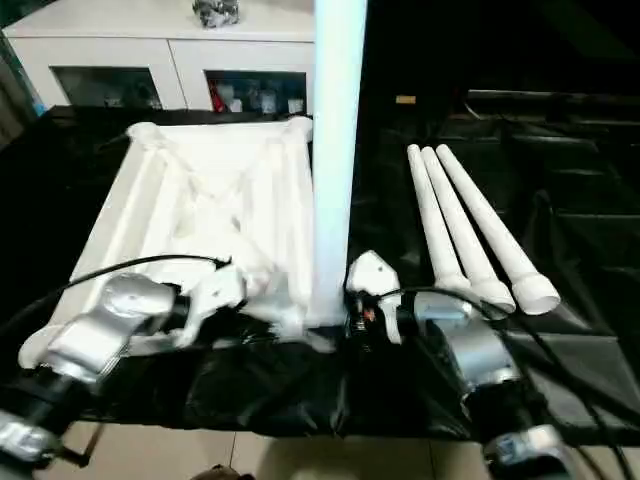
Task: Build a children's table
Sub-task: Rotate leg to tighten
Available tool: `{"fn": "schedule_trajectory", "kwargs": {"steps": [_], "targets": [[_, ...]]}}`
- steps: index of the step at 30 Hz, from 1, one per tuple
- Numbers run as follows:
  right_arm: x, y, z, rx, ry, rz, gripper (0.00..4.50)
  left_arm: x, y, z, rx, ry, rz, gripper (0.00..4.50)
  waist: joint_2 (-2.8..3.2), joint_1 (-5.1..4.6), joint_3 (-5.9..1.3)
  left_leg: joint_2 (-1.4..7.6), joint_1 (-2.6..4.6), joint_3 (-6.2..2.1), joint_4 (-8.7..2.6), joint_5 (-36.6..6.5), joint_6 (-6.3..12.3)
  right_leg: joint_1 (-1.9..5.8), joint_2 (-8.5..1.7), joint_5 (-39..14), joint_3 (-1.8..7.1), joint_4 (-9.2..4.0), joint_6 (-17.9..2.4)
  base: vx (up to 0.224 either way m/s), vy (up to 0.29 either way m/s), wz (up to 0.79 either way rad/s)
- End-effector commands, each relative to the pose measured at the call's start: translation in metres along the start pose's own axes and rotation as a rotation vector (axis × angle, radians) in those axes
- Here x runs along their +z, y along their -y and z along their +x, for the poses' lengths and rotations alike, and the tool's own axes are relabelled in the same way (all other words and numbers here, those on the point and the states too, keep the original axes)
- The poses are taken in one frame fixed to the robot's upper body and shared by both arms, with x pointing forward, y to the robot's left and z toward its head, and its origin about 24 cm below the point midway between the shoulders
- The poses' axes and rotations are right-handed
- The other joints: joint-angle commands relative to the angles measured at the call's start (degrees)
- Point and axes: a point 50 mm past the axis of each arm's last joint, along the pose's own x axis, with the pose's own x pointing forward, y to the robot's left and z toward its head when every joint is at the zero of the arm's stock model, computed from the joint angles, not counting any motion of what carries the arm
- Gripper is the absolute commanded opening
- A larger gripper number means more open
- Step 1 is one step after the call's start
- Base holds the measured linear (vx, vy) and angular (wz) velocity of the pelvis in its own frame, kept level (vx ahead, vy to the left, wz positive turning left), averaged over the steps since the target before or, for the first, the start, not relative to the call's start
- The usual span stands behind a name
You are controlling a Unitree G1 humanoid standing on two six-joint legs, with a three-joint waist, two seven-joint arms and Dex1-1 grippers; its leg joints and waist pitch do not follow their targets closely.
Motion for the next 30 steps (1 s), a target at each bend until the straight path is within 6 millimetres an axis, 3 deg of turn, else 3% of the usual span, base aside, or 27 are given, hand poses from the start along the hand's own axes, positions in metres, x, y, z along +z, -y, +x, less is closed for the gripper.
{"fn": "schedule_trajectory", "kwargs": {"steps": [1,3,5,7,9,12,14,17,18,20,21,23,24,25,27,30], "targets": [[-0.006,-0.002,0.013,-0.122,0.004,0.026,2.71,0.000,0.002,0.015,0.078,-0.019,-0.036,0.00,-0.15,-0.35,-2.47,4.20,1.36,-2.49,-4.87,-21.6,-2.19,1.23,-4.40,-22.9,2.74,-4.61,-11.5,0.000,0.000,0.00],[-0.011,-0.001,0.023,-0.280,0.019,0.106,2.70,0.007,0.006,0.029,0.122,0.004,-0.066,0.00,-0.21,-0.85,-2.36,4.14,1.04,-2.79,-5.10,-22.1,-2.55,1.23,-4.33,-25.4,2.70,-4.85,-9.9,0.000,0.000,0.00],[-0.013,-0.001,0.032,-0.390,0.031,0.187,2.70,0.014,0.009,0.040,0.159,0.018,-0.085,0.00,-0.73,-1.42,-2.32,4.07,1.42,-2.78,-5.06,-23.1,-2.70,0.66,-4.20,-27.4,2.74,-5.31,-8.7,0.000,0.000,0.00],[-0.012,-0.002,0.039,-0.468,0.033,0.223,2.70,0.022,0.012,0.049,0.177,0.037,-0.092,0.00,-0.46,-1.67,-2.27,3.99,1.28,-2.92,-5.08,-23.3,-2.46,0.62,-4.26,-28.8,2.70,-5.50,-8.0,0.000,0.000,0.00],[-0.011,-0.005,0.047,-0.517,0.028,0.235,2.70,0.030,0.015,0.058,0.188,0.050,-0.086,0.00,-0.77,-1.67,-2.28,3.89,1.34,-2.89,-5.03,-23.6,-2.14,0.40,-4.22,-30.1,2.67,-5.71,-7.0,0.000,0.000,0.00],[-0.006,-0.008,0.053,-0.528,0.055,0.233,2.70,0.037,0.020,0.064,0.174,0.066,-0.066,0.00,-0.45,-1.70,-2.29,3.90,1.35,-3.00,-5.16,-24.3,-2.11,0.27,-4.16,-30.3,2.64,-6.01,-6.0,0.000,0.000,0.00],[-0.003,-0.006,0.050,-0.516,0.072,0.245,3.26,0.037,0.021,0.063,0.151,0.062,-0.041,0.00,-0.12,-1.73,-2.44,3.90,1.16,-3.03,-5.32,-24.0,-1.96,0.48,-4.08,-28.3,2.65,-5.82,-6.1,0.000,0.000,0.00],[-0.002,-0.003,0.044,-0.471,0.064,0.194,3.40,0.031,0.021,0.056,0.118,0.050,-0.018,0.00,0.09,-1.70,-2.62,4.03,1.10,-2.87,-5.38,-23.6,-1.91,0.55,-3.87,-22.7,2.77,-5.40,-7.6,0.000,0.000,0.00],[-0.002,-0.001,0.040,-0.449,0.047,0.145,3.67,0.030,0.021,0.052,0.096,0.053,0.000,0.00,0.02,-1.68,-2.67,4.02,0.98,-2.85,-5.36,-23.0,-1.83,0.69,-3.90,-21.4,2.76,-5.27,-7.9,0.000,0.000,0.00],[-0.002,-0.001,0.034,-0.379,0.030,0.085,3.67,0.027,0.021,0.046,0.063,0.057,0.013,0.00,0.06,-1.43,-2.96,4.03,0.88,-2.62,-5.11,-20.4,-1.16,1.00,-3.83,-16.7,2.74,-4.75,-9.3,0.000,0.000,0.00],[-0.003,-0.001,0.031,-0.353,0.026,0.069,3.67,0.026,0.022,0.044,0.046,0.067,0.025,0.00,0.03,-1.39,-3.01,4.04,0.88,-2.35,-4.89,-18.9,-0.51,1.04,-3.74,-13.3,2.84,-4.42,-10.5,0.000,0.000,0.00],[-0.002,0.000,0.025,-0.281,0.022,0.043,3.67,0.024,0.022,0.037,0.003,0.081,0.024,0.00,-0.04,-1.33,-3.33,3.95,0.43,-2.28,-4.49,-14.4,1.42,1.87,-3.80,-7.0,2.66,-3.58,-12.6,0.000,0.000,0.00],[-0.001,0.000,0.019,-0.220,0.016,0.017,3.67,0.021,0.022,0.030,-0.028,0.076,0.034,0.00,0.27,-1.24,-3.40,3.97,0.52,-2.22,-4.34,-13.6,1.97,1.80,-3.81,-5.6,2.64,-3.37,-13.2,0.000,0.000,0.00],[-0.001,0.000,0.016,-0.172,0.006,-0.004,3.67,0.018,0.021,0.026,-0.040,0.065,0.040,0.00,0.20,-1.25,-3.45,3.92,0.42,-2.15,-4.11,-12.2,3.17,1.98,-3.65,-3.6,2.49,-3.14,-14.0,0.000,0.000,0.00],[0.000,-0.001,0.012,-0.120,-0.004,-0.026,3.67,0.015,0.019,0.023,-0.048,0.053,0.045,0.00,0.37,-1.10,-3.40,4.03,0.56,-1.95,-3.97,-11.1,4.22,1.85,-3.63,-2.3,2.49,-3.01,-15.1,0.000,0.000,0.00],[0.002,-0.006,0.006,0.014,-0.008,-0.031,3.67,0.010,0.015,0.016,-0.072,0.042,0.048,0.00,0.15,-0.72,-3.18,4.27,0.53,-1.96,-4.18,-12.5,4.08,2.00,-3.71,-6.1,2.40,-3.23,-15.0,0.000,0.000,0.00]]}}
